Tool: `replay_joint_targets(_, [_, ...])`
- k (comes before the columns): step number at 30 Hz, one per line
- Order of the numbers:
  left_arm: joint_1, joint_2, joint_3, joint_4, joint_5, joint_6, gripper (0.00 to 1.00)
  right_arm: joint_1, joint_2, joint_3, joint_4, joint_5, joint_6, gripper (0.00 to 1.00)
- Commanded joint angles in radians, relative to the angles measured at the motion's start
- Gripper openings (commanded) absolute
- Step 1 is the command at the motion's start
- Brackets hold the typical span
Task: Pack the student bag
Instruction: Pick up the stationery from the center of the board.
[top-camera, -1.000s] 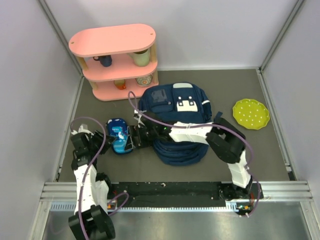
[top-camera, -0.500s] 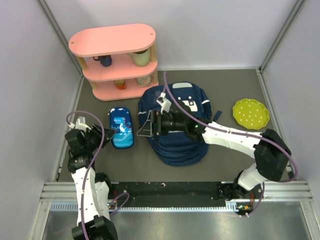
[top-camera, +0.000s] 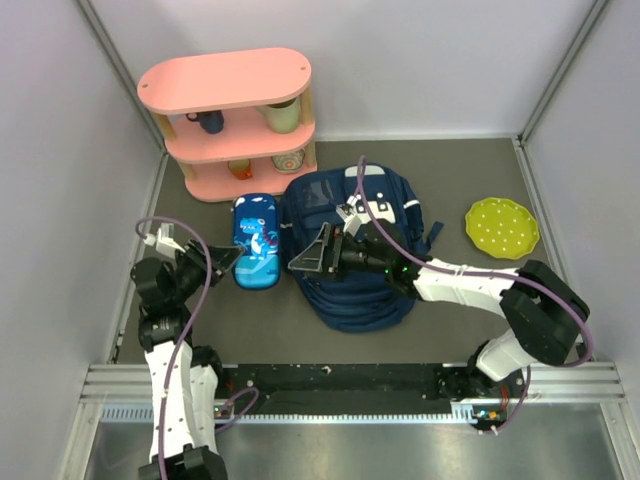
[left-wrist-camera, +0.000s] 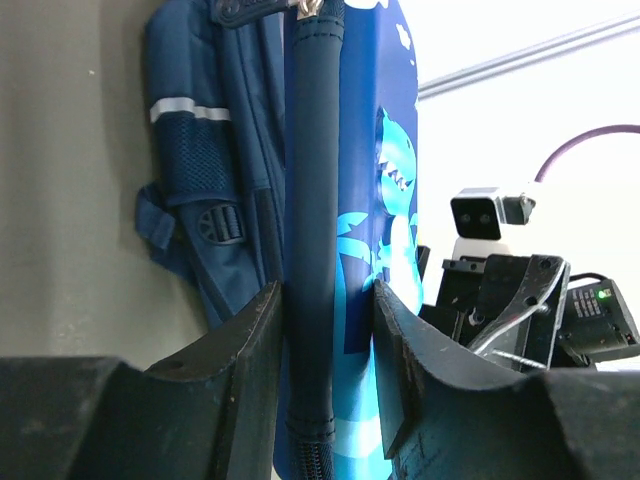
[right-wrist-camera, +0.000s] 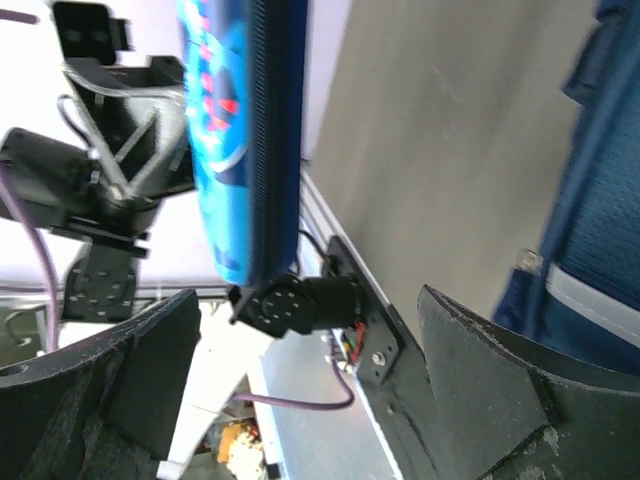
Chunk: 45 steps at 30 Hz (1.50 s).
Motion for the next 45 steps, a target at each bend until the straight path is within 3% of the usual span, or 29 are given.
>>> replay_joint_targets(1, [-0.057,-0.014,-0.012,0.125,-0.022,-0.057,0.00,0.001,-0.005,0.032,0.228,-0.014,0.074,0.88])
replay_joint_targets(11, [-0.198,-0.013,-0.050,0.238,-0.131,-0.134,0.00,0.022,0.205,0.152,0.381,-0.076,0.188,0.88])
replay_joint_targets(14, [-0.209,-0.001,-0.055,0.238,-0.140,-0.125,0.00,0.030,0.228,0.167,0.394,-0.074,0.174,0.82])
replay_joint_targets(18, [-0.211,0.012,-0.073,0.268,-0.134,-0.129,0.00,0.036,0.221,0.152,0.382,-0.054,0.156,0.61])
replay_joint_targets(24, [-0.220,0.033,-0.111,0.356,-0.122,-0.194,0.00,0.039,0.251,0.169,0.419,-0.089,0.177,0.69])
replay_joint_targets(30, [-0.240,0.027,-0.122,0.378,-0.135,-0.214,0.00,0.044,0.274,0.198,0.394,-0.094,0.177,0.67])
replay_joint_targets(31, [-0.240,0.024,-0.122,0.375,-0.137,-0.214,0.00,0.044,0.277,0.200,0.393,-0.092,0.177,0.62])
replay_joint_targets(35, [-0.240,0.022,-0.118,0.371,-0.126,-0.201,0.00,0.044,0.264,0.181,0.381,-0.083,0.145,0.19])
replay_joint_targets(38, [-0.242,0.027,-0.102,0.346,-0.119,-0.177,0.00,0.042,0.250,0.164,0.376,-0.080,0.125,0.05])
replay_joint_targets(39, [-0.242,0.029,-0.093,0.339,-0.114,-0.168,0.04,0.042,0.239,0.160,0.356,-0.079,0.116,0.04])
replay_joint_targets(40, [-0.242,0.030,-0.089,0.333,-0.111,-0.149,0.19,0.041,0.230,0.154,0.345,-0.070,0.105,0.02])
replay_joint_targets(42, [-0.242,0.032,-0.066,0.274,-0.105,-0.119,0.39,0.038,0.210,0.132,0.301,-0.059,0.062,0.00])
replay_joint_targets(43, [-0.243,0.029,-0.055,0.237,-0.106,-0.074,0.66,0.035,0.184,0.126,0.281,-0.045,0.045,0.00])
replay_joint_targets(45, [-0.242,0.024,-0.012,0.121,-0.120,-0.019,0.77,0.026,0.149,0.100,0.214,-0.028,-0.017,0.00])
